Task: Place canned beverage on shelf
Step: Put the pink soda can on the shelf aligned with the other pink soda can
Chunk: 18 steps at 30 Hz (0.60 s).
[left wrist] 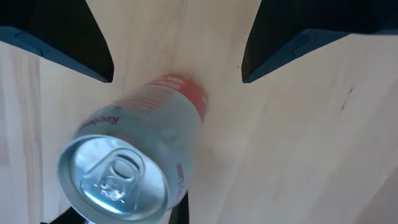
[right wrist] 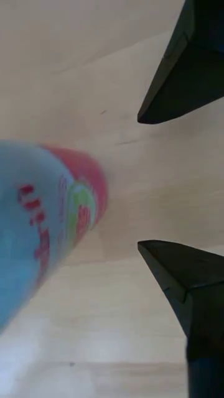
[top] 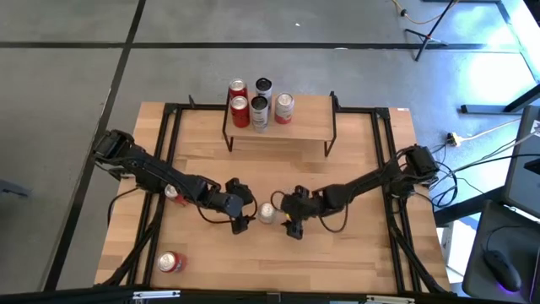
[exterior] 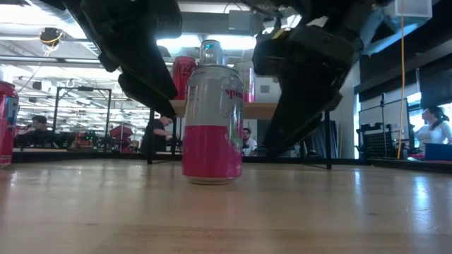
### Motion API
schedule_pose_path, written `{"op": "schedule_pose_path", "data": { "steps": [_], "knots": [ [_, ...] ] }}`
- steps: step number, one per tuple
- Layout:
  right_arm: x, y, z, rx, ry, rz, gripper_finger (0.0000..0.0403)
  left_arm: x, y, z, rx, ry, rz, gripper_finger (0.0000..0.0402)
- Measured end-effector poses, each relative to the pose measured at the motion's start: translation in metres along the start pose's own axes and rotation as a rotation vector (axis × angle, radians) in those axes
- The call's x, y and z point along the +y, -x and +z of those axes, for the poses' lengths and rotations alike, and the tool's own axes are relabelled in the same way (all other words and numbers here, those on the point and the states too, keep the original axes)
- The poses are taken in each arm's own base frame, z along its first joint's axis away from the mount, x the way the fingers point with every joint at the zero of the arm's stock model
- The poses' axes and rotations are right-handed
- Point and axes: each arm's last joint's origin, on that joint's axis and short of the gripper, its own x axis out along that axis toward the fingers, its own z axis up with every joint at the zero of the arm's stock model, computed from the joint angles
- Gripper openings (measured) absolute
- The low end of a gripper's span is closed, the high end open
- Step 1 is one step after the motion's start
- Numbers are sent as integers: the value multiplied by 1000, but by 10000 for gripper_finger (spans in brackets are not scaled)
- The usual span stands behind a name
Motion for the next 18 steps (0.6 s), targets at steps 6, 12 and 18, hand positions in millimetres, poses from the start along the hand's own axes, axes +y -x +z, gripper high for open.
{"op": "schedule_pose_path", "data": {
  "steps": [6, 12, 18],
  "knots": [
    [40, 15, -6, -322, -9, -170, 309, -1, 2, -1, 8, -4, -15, 349],
    [54, 21, -12, -505, -98, -295, 309, -2, 2, -1, 15, -7, -17, 349],
    [52, 19, -7, -483, -71, -244, 309, -1, 2, -1, 15, -8, -15, 349]
  ]
}}
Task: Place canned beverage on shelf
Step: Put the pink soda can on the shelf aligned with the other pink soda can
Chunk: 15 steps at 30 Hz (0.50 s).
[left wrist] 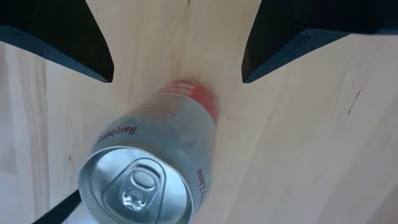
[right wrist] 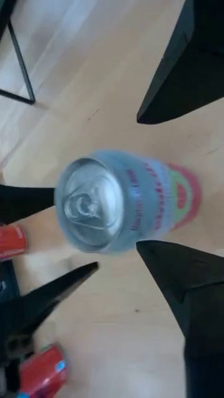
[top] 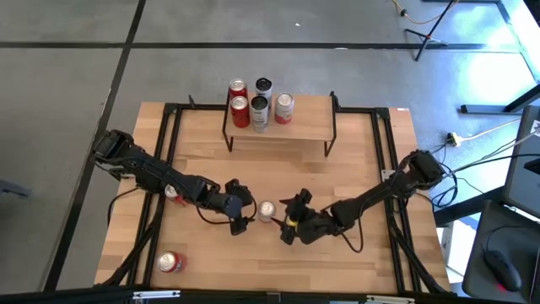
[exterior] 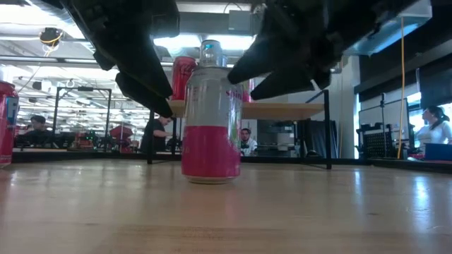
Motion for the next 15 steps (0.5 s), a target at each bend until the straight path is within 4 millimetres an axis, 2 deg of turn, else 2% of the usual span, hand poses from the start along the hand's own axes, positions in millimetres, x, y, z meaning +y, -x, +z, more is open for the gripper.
{"op": "schedule_pose_path", "data": {
  "steps": [5, 9, 12, 15],
  "knots": [
    [5, 2, -2, 59, 49, 110, 322, 0, 0, 0, 7, 10, -11, 349],
    [5, 1, -3, 91, 72, 150, 363, -1, -1, 0, 65, 31, -107, 349],
    [3, 0, -2, 52, 79, 85, 394, 0, -1, 1, 60, 33, -99, 349],
    [3, 0, -2, 37, 84, 63, 381, 1, -1, 1, 39, 33, -66, 349]
  ]
}}
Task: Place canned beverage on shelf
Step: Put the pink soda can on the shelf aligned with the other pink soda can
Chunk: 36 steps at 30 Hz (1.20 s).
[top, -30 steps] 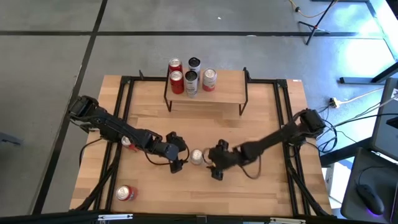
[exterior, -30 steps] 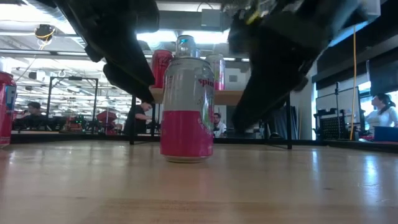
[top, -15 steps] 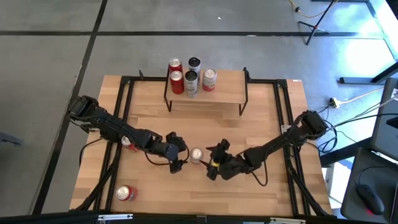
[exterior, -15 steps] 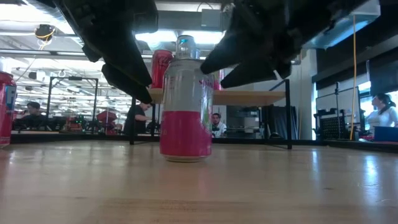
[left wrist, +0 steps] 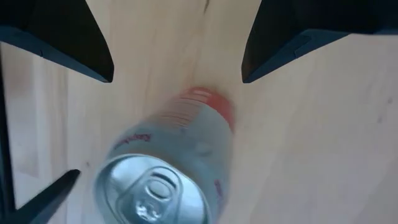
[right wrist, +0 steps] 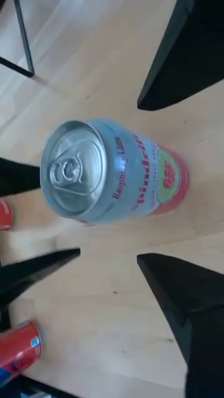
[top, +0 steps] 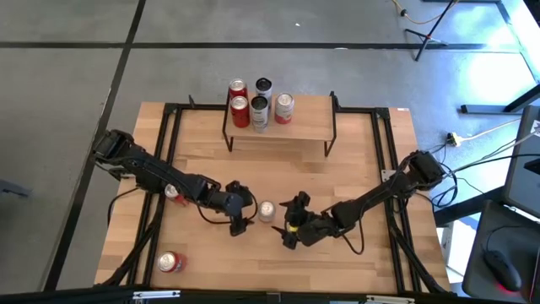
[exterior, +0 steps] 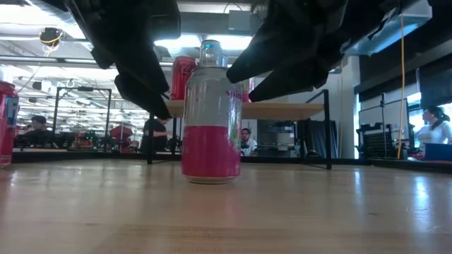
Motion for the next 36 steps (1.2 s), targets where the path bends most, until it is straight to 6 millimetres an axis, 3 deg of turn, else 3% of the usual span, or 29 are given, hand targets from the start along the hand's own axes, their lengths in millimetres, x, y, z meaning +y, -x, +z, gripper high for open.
{"op": "schedule_pose_path", "data": {
  "steps": [8, 16, 23, 30, 36],
  "knots": [
    [2, 0, 3, -34, -22, 18, 352, 1, -14, -3, -4, -59, 43, 349],
    [-6, -29, -11, -8, -9, -25, 351, 3, -29, -5, -5, -175, 49, 349],
    [-13, -54, -15, -58, -41, -34, 351, 1, -30, -2, -35, -172, 30, 349],
    [-20, -65, -9, -101, -25, -15, 348, -1, -30, 0, -48, -215, 3, 349],
    [-23, -67, -7, -104, -4, -11, 268, 0, -27, 0, -37, -220, 6, 349]
  ]
}}
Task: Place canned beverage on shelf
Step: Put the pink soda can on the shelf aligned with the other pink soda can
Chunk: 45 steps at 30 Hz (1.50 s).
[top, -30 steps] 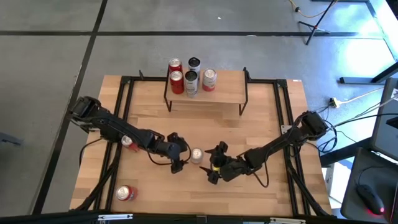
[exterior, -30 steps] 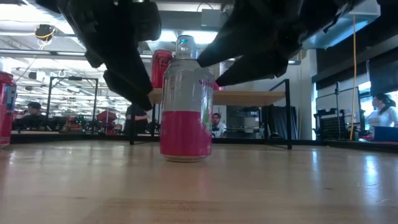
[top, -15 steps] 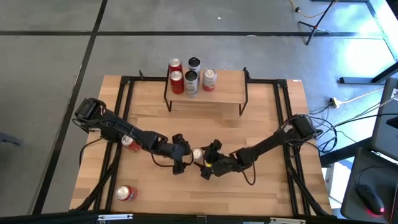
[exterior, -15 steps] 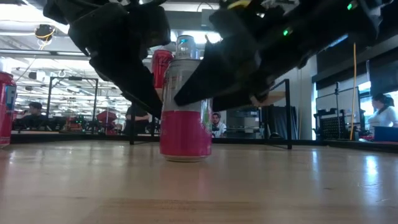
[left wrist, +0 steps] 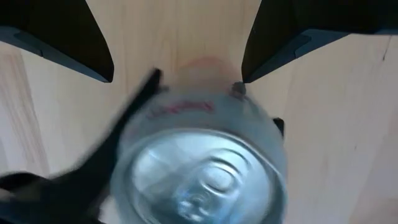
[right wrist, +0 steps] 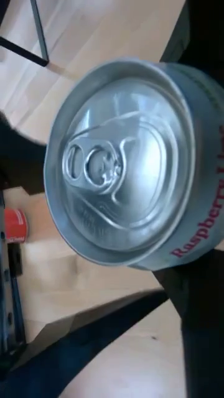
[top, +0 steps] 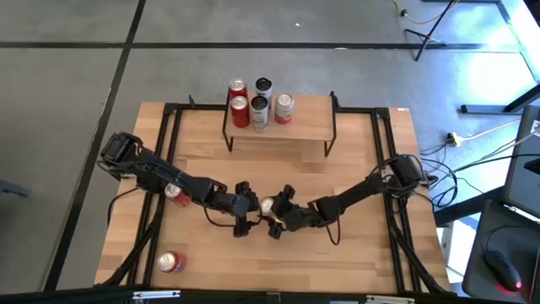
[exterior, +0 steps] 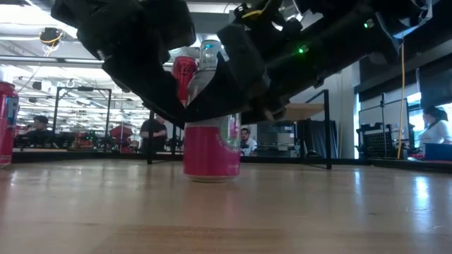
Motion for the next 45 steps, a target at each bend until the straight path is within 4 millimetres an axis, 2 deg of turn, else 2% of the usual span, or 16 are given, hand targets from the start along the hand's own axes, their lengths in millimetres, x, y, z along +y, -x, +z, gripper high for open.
{"op": "schedule_pose_path", "data": {
  "steps": [4, 7, 12, 14, 19, 22, 27, 30, 34, 41, 45],
  "knots": [
    [-2, 2, 4, -4, 10, -23, 259, 2, 21, 3, 20, -6, -9, 349],
    [-4, 10, 14, -24, 35, -40, 259, 5, 43, 6, 15, 3, -5, 349],
    [-18, 32, 52, -74, 38, -85, 259, 11, 80, 15, -66, 65, -1, 349],
    [-28, 42, 73, -104, 30, -130, 259, 12, 91, 17, -102, 75, -1, 349],
    [-57, 64, 127, -129, 54, -253, 259, 15, 101, 20, -157, 88, 36, 349],
    [-78, 67, 147, -104, 64, -324, 259, 16, 99, 20, -162, 87, 85, 349],
    [-118, 61, 170, -109, 3, -467, 259, 17, 96, 19, -148, 87, 96, 349],
    [-139, 56, 178, -134, -63, -514, 259, 17, 96, 19, -149, 87, 96, 349],
    [-160, 51, 179, -116, -115, -531, 259, 17, 96, 19, -149, 88, 95, 349],
    [-176, 41, 178, -114, -167, -551, 259, 17, 96, 19, -150, 88, 96, 349],
    [-184, 29, 170, -84, -191, -562, 259, 18, 96, 19, -155, 89, 109, 349]
  ]
}}
